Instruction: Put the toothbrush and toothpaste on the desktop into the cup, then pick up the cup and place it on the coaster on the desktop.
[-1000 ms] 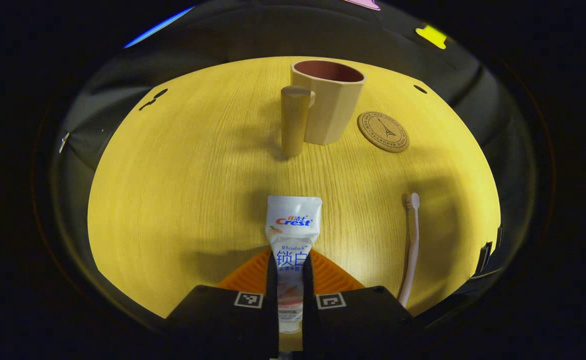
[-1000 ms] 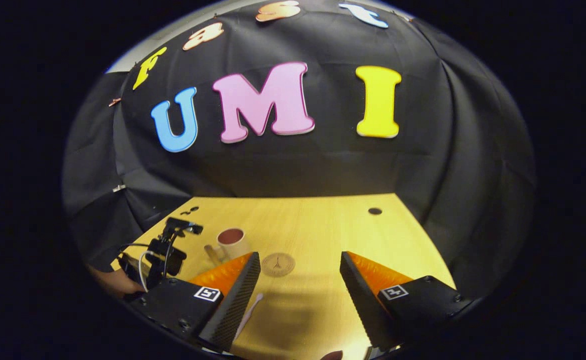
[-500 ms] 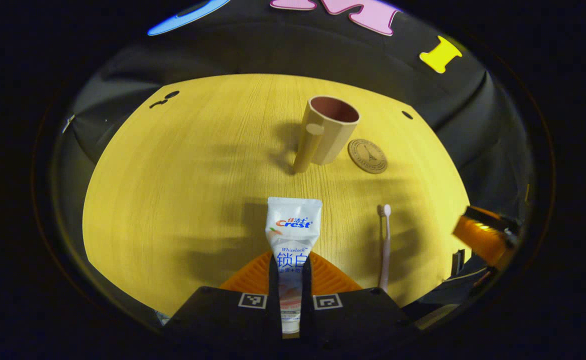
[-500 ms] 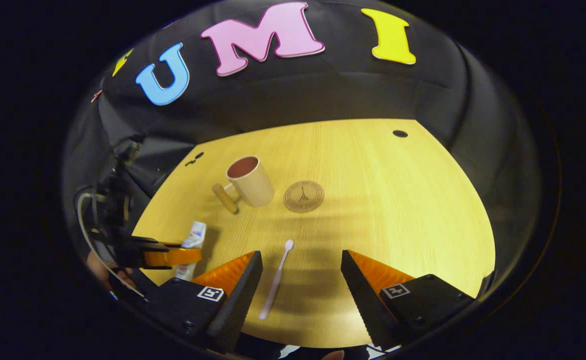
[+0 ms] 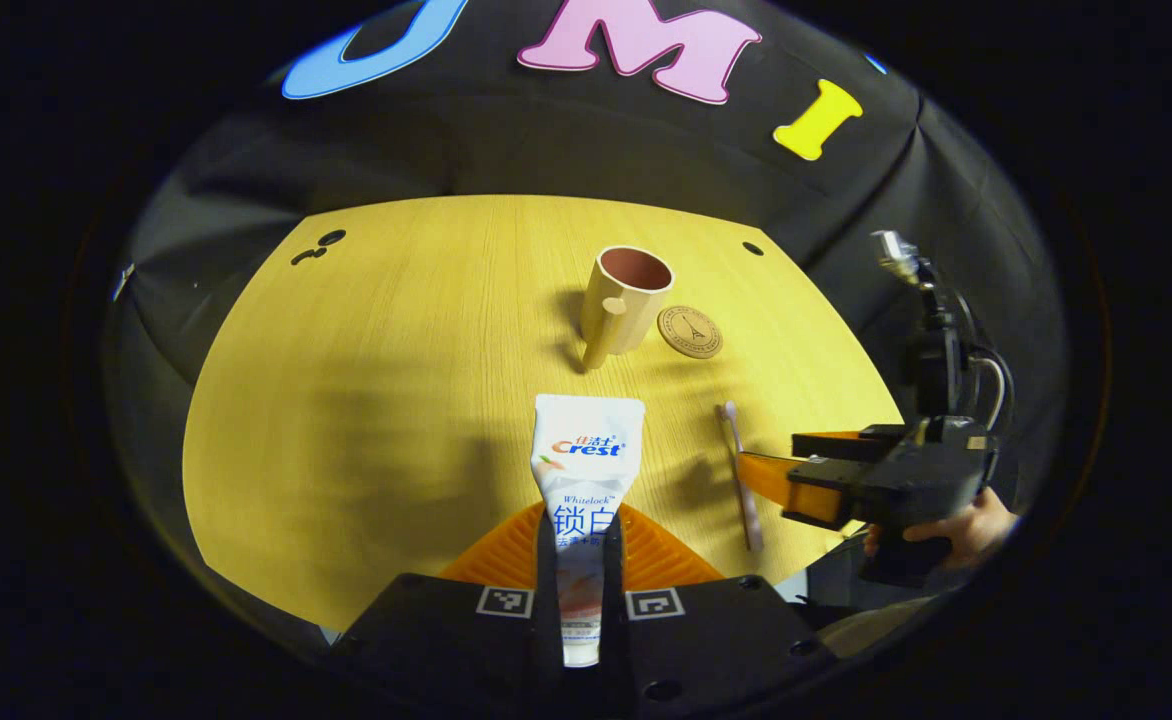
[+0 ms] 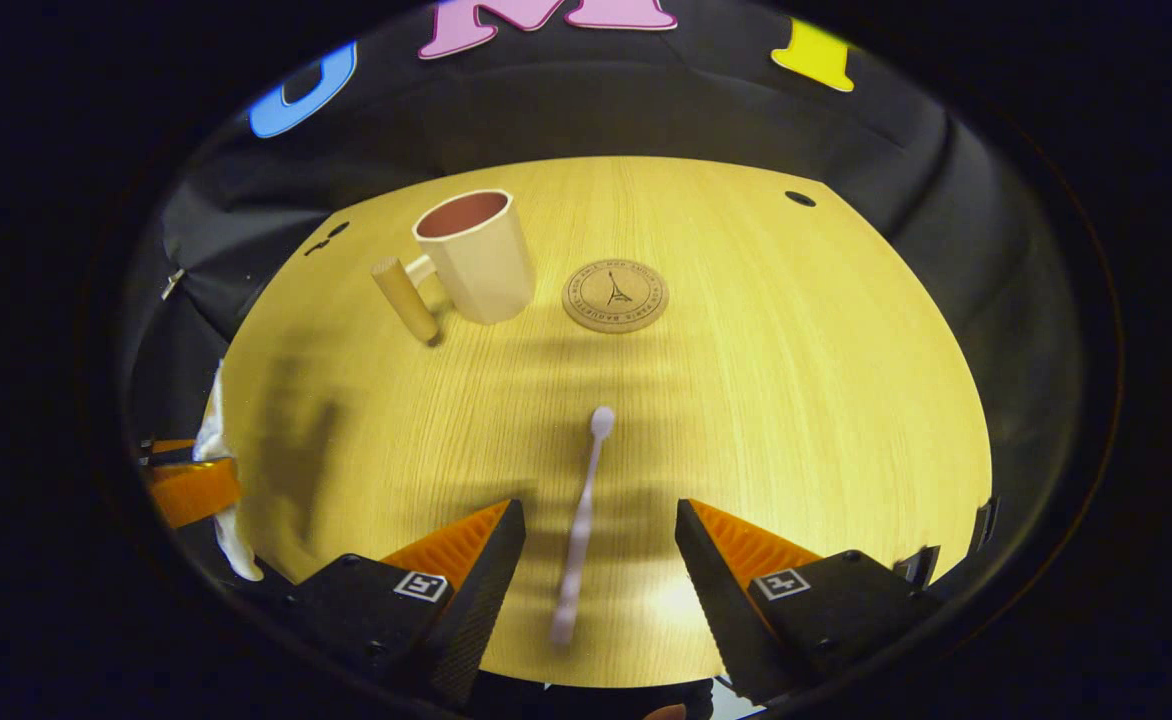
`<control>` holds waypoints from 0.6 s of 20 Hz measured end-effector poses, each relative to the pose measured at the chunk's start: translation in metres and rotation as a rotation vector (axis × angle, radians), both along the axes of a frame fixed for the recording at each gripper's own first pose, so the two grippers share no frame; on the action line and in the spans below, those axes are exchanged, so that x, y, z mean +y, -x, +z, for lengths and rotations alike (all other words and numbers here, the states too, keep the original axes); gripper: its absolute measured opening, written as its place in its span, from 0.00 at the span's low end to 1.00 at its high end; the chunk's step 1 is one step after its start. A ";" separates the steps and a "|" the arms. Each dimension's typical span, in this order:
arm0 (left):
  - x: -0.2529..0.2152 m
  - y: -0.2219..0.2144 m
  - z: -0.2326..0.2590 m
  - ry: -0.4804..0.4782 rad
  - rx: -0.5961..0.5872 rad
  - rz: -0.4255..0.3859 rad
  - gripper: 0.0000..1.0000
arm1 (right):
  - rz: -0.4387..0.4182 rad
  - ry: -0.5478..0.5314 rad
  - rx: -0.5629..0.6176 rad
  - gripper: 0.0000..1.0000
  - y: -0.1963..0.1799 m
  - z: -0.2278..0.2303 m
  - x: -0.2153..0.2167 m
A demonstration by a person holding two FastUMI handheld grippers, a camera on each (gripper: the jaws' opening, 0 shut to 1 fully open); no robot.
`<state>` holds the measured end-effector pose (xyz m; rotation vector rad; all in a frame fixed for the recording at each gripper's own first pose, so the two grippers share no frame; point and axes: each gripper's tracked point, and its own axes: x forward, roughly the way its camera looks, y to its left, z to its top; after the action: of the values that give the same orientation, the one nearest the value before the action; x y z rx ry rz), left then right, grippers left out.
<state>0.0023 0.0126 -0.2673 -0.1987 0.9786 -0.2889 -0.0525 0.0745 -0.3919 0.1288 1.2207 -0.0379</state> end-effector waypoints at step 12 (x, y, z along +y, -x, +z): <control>0.037 0.020 -0.011 0.004 0.009 -0.022 0.19 | 0.006 0.022 0.131 0.69 -0.007 -0.029 0.005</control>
<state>-0.0175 0.0496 -0.2783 -0.1930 0.9892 -0.3103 -0.0458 0.0795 -0.4212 0.1049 1.3513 -0.0552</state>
